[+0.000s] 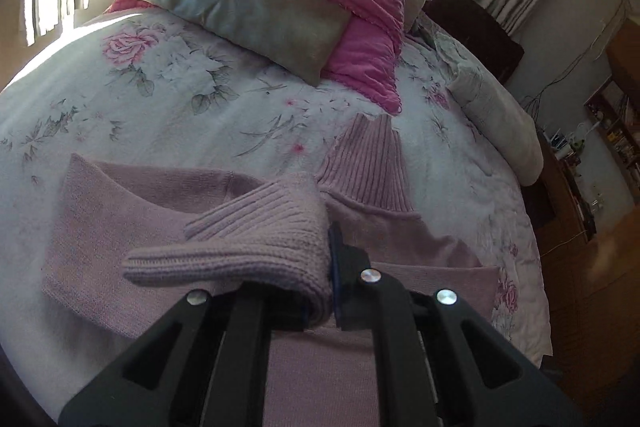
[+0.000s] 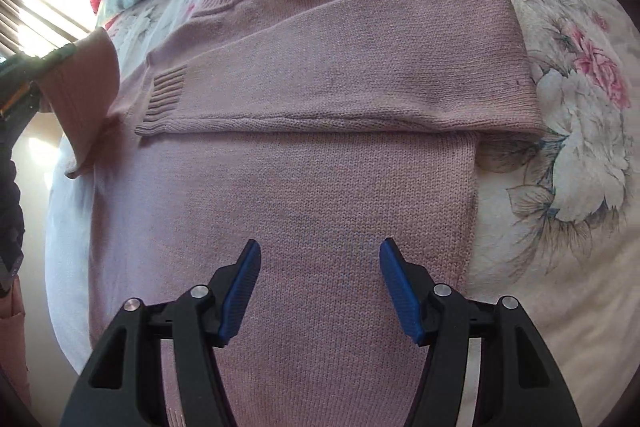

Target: Fold small clothes

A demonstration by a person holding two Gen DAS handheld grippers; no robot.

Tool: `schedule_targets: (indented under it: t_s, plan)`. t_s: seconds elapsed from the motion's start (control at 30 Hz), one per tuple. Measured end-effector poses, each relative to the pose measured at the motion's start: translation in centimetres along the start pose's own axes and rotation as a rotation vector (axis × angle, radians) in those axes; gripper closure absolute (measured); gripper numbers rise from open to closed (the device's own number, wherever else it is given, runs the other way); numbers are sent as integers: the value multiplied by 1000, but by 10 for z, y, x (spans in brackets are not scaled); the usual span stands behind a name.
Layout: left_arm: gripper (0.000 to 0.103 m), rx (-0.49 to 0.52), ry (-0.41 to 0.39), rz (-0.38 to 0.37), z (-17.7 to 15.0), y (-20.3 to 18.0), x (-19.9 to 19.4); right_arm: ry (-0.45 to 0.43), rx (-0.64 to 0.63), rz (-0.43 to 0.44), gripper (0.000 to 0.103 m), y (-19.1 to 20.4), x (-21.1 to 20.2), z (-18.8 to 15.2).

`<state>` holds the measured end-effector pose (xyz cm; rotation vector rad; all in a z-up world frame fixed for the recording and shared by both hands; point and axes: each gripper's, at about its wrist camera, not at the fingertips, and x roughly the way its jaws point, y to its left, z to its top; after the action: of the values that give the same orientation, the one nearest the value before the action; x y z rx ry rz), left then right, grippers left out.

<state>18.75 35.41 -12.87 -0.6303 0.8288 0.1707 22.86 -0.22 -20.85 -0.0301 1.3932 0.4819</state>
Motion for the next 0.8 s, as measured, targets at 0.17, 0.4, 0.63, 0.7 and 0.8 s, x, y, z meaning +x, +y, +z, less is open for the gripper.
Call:
schedule_targets:
  t_s: [0.17,0.4,0.63,0.7,0.8]
  plan:
    - [97,24,67,-13,-21,-29,42,-7,39,2,41,-23,-4,-4]
    - [89,40,287,-13,-68,-28,113,-11,58,-5,41,-35,-9,-8]
    - [73,119,342,-104,-97,-13,88,-8,63,-11,41,-33,-7,-5]
    - [66,135,365,-114,-103,-1,71,-9,56,-2,41,-24,-4,2]
    - [66,131,349,-117,-105,26,39,-13,43,48,41,-6,0,17]
